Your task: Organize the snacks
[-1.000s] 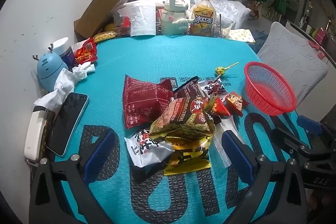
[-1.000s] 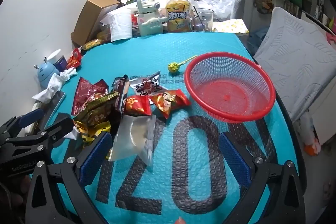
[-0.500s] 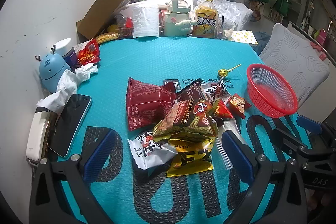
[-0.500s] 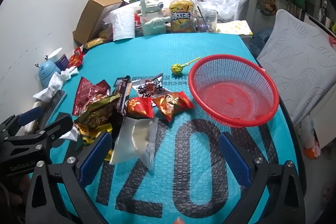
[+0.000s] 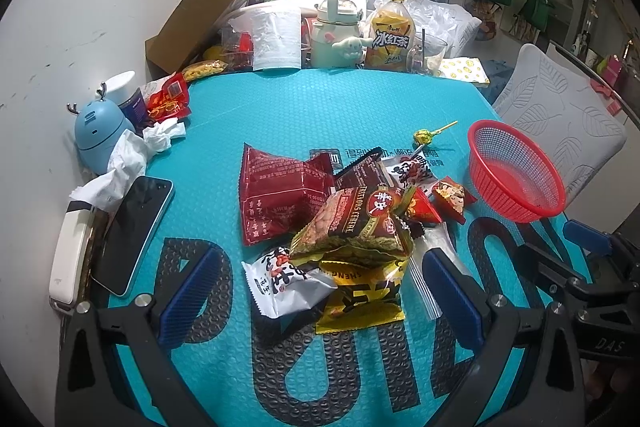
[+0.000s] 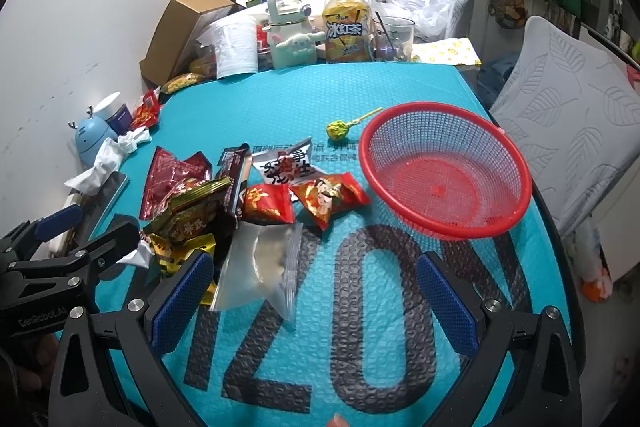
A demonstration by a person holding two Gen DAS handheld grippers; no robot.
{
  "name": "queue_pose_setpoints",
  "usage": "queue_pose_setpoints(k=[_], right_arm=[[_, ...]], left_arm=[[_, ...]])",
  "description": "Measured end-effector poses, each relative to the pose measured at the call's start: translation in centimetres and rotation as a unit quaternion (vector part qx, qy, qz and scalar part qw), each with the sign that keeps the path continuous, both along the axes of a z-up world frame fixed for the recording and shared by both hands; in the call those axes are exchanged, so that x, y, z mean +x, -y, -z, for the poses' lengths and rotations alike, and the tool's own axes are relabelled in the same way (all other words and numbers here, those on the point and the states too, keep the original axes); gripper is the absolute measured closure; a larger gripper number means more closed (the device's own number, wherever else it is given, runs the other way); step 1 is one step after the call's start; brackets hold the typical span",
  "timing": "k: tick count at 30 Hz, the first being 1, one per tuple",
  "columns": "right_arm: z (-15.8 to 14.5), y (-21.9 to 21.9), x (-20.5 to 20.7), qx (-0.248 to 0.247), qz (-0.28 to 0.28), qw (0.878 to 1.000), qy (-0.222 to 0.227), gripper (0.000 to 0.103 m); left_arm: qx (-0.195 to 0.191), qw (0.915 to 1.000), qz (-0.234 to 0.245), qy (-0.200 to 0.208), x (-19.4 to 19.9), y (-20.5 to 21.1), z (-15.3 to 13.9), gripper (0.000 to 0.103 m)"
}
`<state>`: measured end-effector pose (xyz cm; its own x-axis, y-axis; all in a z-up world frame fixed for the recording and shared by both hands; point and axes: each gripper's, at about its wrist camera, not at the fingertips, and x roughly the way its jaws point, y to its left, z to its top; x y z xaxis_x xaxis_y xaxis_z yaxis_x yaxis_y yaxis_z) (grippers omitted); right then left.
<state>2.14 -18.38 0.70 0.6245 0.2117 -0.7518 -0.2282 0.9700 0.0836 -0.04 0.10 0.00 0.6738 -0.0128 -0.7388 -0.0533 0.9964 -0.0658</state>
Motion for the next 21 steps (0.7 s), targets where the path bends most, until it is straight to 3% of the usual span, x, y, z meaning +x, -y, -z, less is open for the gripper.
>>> queue_pose_setpoints(k=[21], right_arm=[[0.07, 0.04, -0.44, 0.006, -0.005, 1.000, -0.001, 0.000]], left_arm=[[-0.004, 1.0000, 0.000, -0.003, -0.26, -0.24, -0.14, 0.001]])
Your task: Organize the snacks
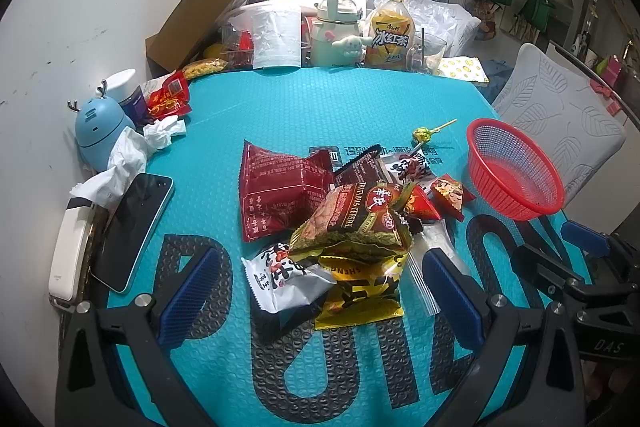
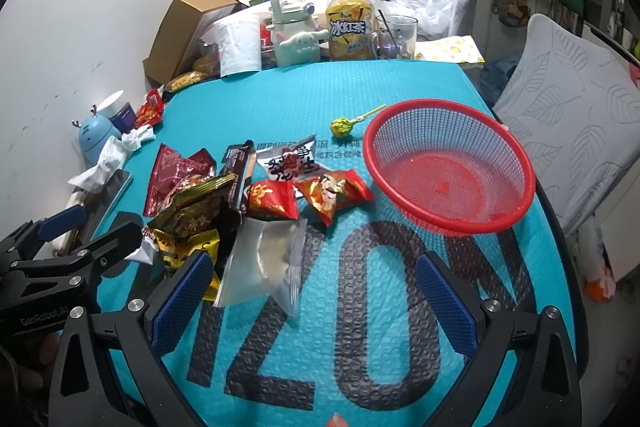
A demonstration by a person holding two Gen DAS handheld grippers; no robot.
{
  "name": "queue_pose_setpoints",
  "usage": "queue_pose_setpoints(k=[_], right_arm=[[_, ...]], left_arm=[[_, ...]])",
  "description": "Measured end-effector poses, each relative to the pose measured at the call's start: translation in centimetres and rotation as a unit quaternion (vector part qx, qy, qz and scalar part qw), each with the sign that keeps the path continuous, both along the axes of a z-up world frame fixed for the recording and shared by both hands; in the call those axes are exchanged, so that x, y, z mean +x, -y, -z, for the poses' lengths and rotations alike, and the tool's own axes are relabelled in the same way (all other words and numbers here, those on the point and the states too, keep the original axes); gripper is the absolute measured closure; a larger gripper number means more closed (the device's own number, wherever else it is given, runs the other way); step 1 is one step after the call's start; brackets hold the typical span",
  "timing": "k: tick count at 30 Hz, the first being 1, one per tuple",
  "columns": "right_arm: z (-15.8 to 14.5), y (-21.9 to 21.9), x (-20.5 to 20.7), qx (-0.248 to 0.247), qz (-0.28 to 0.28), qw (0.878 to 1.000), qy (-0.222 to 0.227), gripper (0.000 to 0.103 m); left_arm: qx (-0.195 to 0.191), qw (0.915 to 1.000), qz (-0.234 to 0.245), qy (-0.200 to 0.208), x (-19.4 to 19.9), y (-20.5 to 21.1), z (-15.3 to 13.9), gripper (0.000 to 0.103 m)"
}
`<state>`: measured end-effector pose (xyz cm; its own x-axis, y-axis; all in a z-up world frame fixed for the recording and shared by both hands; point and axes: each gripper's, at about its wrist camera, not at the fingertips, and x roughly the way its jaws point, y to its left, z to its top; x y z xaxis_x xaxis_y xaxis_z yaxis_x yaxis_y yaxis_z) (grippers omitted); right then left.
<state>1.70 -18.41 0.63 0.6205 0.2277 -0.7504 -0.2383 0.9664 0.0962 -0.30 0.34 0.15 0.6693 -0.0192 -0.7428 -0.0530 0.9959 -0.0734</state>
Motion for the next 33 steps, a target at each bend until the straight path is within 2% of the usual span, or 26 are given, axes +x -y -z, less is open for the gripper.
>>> queue_pose_setpoints(k=[20, 33], right_arm=[[0.0, 0.1, -0.2, 0.007, -0.002, 1.000, -0.004, 0.000], [0.8, 0.0, -0.8, 0.017, -0.012, 1.000, -0.017, 0.000]], left_arm=[[0.003, 1.0000, 0.000, 0.006, -0.4, 0.2, -0.5, 0.001], [-0.005, 1.0000, -0.002, -0.001, -1.2, -0.2, 0.3, 0.001]])
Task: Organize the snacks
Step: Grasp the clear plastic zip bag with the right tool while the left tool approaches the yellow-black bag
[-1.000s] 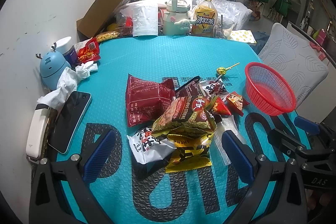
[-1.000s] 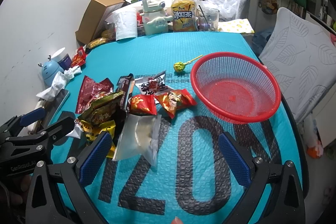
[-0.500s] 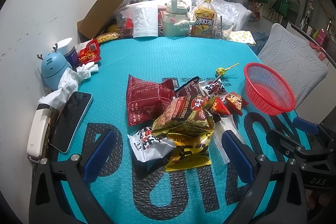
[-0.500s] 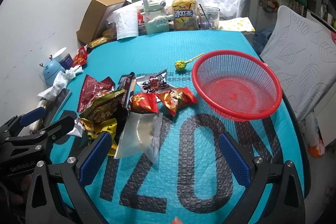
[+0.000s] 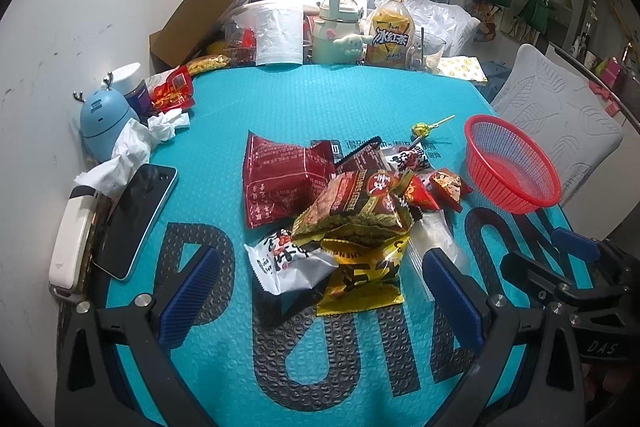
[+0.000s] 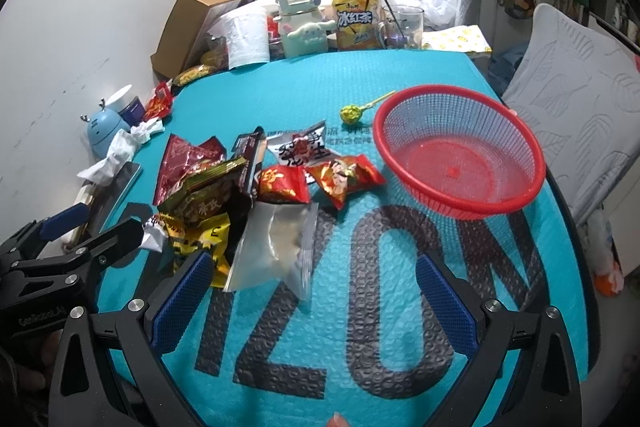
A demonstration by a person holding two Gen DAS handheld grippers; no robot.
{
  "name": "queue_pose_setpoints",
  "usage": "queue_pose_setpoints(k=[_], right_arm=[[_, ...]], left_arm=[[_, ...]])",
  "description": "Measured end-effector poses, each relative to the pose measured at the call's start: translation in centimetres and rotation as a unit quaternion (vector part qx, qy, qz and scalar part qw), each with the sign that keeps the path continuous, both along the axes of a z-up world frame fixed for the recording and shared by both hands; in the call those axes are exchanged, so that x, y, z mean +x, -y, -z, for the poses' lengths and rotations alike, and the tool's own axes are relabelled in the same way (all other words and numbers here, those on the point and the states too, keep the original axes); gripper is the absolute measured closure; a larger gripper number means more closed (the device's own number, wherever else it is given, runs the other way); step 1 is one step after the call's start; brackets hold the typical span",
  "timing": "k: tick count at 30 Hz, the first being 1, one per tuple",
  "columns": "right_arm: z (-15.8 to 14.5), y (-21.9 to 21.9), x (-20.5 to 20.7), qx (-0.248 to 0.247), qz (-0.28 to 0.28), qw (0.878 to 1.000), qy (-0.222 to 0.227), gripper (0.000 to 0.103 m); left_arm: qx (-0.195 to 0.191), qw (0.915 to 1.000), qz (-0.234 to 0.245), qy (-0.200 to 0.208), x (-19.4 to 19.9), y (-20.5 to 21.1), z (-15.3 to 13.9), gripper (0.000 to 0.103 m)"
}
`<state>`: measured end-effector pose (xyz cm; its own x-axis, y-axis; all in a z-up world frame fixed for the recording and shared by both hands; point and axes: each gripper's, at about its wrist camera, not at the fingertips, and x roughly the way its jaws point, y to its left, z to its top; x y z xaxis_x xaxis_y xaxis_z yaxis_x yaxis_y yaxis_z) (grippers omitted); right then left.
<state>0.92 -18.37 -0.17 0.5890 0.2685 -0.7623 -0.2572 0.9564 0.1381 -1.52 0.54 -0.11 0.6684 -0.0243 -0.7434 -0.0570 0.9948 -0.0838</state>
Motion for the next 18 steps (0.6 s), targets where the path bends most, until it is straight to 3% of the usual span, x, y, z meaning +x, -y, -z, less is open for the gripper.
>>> queue_pose_setpoints(k=[11, 18], right_arm=[[1.9, -1.4, 0.0, 0.012, -0.028, 0.999, -0.030, 0.002], [3.5, -2.5, 0.9, 0.022, -0.047, 0.997, -0.055, 0.015]], left_arm=[[-0.021, 0.9996, 0.000, -0.019, -0.3, -1.2, 1.9, 0.001], [-0.046, 0.9983, -0.008, -0.034, -0.1, -2.8, 3.4, 0.001]])
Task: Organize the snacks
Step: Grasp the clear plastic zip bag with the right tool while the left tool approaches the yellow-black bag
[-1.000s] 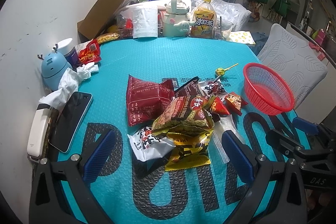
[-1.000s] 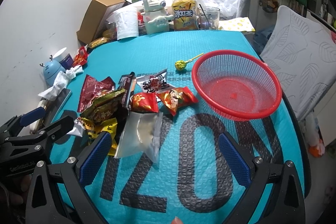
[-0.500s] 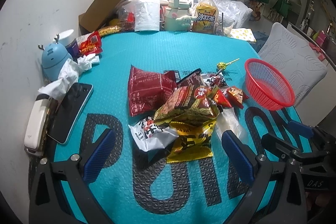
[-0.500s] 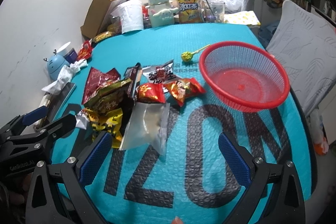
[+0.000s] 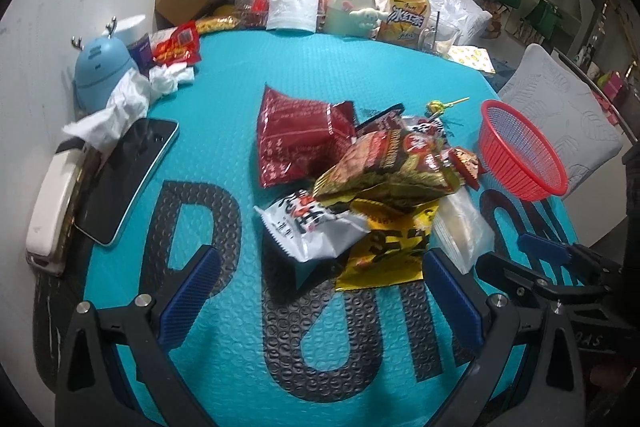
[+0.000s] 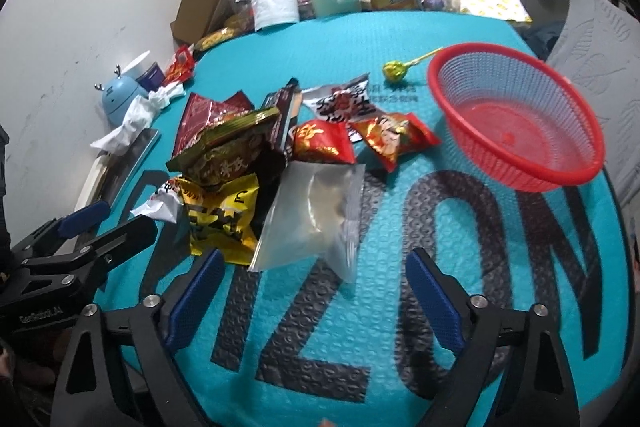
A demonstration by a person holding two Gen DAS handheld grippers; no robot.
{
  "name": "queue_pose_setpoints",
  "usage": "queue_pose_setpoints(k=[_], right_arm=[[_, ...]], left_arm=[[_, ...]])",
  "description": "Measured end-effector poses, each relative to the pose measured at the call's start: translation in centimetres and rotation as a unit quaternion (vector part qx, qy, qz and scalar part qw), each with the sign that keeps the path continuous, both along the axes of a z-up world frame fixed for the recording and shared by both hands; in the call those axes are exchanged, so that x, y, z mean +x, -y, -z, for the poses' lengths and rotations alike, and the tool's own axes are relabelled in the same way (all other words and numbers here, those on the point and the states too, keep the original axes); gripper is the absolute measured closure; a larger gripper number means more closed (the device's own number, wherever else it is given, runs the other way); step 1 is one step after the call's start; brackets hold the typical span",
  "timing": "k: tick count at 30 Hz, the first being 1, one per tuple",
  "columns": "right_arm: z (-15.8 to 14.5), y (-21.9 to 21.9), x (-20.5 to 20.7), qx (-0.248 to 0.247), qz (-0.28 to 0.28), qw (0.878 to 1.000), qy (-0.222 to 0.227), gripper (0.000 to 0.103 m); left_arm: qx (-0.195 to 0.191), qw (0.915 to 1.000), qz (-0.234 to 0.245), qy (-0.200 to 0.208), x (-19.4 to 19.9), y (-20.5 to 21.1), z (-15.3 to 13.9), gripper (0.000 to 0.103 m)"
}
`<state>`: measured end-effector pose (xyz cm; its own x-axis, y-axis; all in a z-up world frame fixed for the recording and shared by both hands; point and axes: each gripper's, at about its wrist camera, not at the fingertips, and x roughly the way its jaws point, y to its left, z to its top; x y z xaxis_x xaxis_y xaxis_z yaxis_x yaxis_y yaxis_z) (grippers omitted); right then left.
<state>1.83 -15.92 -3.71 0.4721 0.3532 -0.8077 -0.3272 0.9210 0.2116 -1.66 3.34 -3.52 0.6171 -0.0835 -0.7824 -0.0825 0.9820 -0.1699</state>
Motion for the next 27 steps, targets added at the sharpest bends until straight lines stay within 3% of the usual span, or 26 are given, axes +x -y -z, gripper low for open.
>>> queue_pose_setpoints(k=[14, 18, 22, 27], right_arm=[[2.3, -2.0, 3.6, -0.022, -0.031, 0.999, -0.023, 0.022], [3.4, -2.2, 4.4, -0.023, -0.039, 0.998, -0.041, 0.035], [3.4, -1.8, 4.5, -0.016, -0.039, 0.999, -0.030, 0.050], [2.6, -0.4, 3.8, 0.001, -0.038, 0.999, -0.003, 0.061]], left_arm=[[-0.030, 0.9992, -0.015, -0.023, 1.0, -1.4, 1.8, 0.001], [-0.027, 0.9992, -0.016, -0.025, 1.2, -1.1, 1.9, 0.001], [-0.031, 0.9992, -0.009, -0.024, 1.4, -0.6, 1.8, 0.001], [-0.042, 0.9988, 0.018, -0.020, 1.5, 0.8, 1.8, 0.004]])
